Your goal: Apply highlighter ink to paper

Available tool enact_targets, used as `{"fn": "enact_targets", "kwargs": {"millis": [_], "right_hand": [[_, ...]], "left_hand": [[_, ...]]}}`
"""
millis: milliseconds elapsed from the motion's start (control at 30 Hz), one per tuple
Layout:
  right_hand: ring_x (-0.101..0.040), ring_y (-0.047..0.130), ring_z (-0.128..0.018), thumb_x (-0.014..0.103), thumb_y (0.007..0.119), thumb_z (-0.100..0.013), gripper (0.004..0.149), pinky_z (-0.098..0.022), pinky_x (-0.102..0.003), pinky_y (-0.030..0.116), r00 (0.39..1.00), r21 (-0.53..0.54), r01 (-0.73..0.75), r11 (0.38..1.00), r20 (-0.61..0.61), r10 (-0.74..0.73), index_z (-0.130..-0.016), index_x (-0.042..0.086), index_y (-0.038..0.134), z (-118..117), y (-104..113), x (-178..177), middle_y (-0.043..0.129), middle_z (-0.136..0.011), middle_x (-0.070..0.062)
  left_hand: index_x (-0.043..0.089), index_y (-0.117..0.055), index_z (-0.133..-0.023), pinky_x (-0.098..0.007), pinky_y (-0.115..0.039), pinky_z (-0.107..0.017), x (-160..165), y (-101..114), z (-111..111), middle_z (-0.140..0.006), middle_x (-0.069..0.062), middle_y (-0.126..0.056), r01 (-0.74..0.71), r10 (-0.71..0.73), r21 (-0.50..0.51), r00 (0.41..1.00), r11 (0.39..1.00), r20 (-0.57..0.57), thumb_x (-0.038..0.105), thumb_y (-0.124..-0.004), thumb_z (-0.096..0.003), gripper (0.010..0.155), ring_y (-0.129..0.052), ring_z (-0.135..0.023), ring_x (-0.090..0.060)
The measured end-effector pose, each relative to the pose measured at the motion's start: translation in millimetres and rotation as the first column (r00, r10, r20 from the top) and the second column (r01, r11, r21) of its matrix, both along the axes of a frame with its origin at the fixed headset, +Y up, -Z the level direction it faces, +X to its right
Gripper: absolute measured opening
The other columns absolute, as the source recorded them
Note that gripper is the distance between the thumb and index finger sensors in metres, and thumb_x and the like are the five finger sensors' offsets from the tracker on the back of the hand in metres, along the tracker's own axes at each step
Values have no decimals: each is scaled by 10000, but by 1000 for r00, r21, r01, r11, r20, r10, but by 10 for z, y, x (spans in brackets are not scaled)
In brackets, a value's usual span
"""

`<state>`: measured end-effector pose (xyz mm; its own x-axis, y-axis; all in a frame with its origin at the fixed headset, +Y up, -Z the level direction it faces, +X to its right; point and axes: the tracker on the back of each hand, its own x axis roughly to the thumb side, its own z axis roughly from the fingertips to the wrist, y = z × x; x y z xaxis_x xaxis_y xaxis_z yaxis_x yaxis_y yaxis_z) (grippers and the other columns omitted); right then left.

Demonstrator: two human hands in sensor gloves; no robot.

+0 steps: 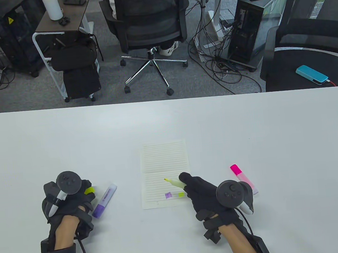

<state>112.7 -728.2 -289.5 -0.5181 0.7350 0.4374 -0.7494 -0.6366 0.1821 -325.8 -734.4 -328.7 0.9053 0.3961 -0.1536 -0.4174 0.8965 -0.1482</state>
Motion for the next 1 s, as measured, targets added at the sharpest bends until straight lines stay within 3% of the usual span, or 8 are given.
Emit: {"fn": "enact_targets", "kwargs": {"millis": [67,167,400,833,1000], "right_hand": [[-366,878,-717,307,682,-661,455,-642,-603,681,999,0,14,1000,-30,-14,-1102,251,583,13,9,-33,761,-991,-147],[-368,875,-722,306,683,-662,453,-644,-606,677,996,7,33,999,-84,-32,-1101,255,585,40,22,-94,760,-994,-145],[-373,872,-725,310,682,-662,449,-646,-610,673,980,8,40,999,-198,-38,-1098,253,590,100,13,-269,766,-991,-140],[-382,870,-724,306,682,-663,448,-641,-617,671,959,-23,-71,997,-278,62,-1096,238,595,130,-82,-445,766,-989,-149],[-359,878,-687,307,677,-663,451,-635,-609,682,955,-54,-3,999,-296,-13,-1096,220,587,146,-94,-486,776,-957,-152]], "left_hand": [[277,-699,-921,-529,-740,-581,137,106,52,-970,-22,-792,-57,50,71,995,996,90,363,-841,-377,569,-834,-843,-300],[273,-713,-915,-514,-773,-541,387,185,116,-911,-21,-849,-170,147,91,966,981,215,375,-844,-370,570,-892,-773,-271],[281,-721,-916,-502,-784,-518,937,110,197,-871,-8,-870,-335,324,-56,835,941,445,390,-832,-370,568,-911,-719,-252],[278,-731,-922,-500,-791,-510,1261,-17,263,-858,-7,-882,-379,409,-174,728,909,550,401,-838,-375,571,-921,-705,-249],[271,-718,-936,-487,-816,-465,1389,-27,317,-749,29,-902,-468,464,-151,678,871,570,518,-806,-382,612,-943,-563,-194]]}}
